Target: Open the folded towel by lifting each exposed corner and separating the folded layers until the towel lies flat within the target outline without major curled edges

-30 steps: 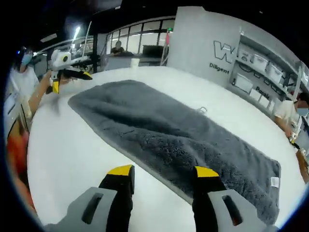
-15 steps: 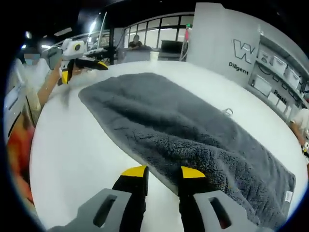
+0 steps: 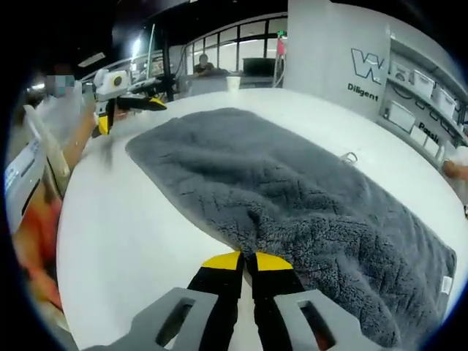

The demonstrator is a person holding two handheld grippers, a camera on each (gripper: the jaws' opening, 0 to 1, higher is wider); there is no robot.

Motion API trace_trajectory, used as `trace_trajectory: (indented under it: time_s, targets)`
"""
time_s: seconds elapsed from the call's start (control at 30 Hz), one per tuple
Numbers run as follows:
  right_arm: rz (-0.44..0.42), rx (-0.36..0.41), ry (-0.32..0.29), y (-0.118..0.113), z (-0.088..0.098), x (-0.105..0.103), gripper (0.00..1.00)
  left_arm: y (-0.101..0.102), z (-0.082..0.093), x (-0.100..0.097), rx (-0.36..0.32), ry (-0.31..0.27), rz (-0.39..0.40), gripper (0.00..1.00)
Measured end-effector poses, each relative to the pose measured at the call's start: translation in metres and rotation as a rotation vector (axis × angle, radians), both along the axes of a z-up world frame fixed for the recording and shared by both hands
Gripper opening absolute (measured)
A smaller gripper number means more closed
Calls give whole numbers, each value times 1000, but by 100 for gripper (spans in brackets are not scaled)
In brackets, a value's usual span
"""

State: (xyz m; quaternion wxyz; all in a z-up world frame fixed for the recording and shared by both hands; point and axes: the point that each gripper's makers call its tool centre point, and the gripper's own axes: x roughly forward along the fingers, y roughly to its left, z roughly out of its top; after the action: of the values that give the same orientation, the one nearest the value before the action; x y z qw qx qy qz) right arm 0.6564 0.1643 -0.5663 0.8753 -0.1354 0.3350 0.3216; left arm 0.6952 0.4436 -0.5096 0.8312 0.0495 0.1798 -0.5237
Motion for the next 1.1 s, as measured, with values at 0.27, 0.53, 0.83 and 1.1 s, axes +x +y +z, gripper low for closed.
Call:
trace_trajectory:
  time_s: [0.27, 0.53, 0.83, 1.1]
  targets:
    - [18, 6, 19, 0, -1, -21, 0, 0, 2, 0, -2, -5, 0, 100]
    - [45, -9, 21, 2, -1, -41, 0, 1, 2, 0, 3, -6, 2, 100]
    - [69, -10, 29, 4, 0, -62, 0, -1, -1, -1, 20, -4, -4, 100]
    - [80, 7, 31, 6, 0, -74, 0, 0, -2, -2, 28, -2, -6, 100]
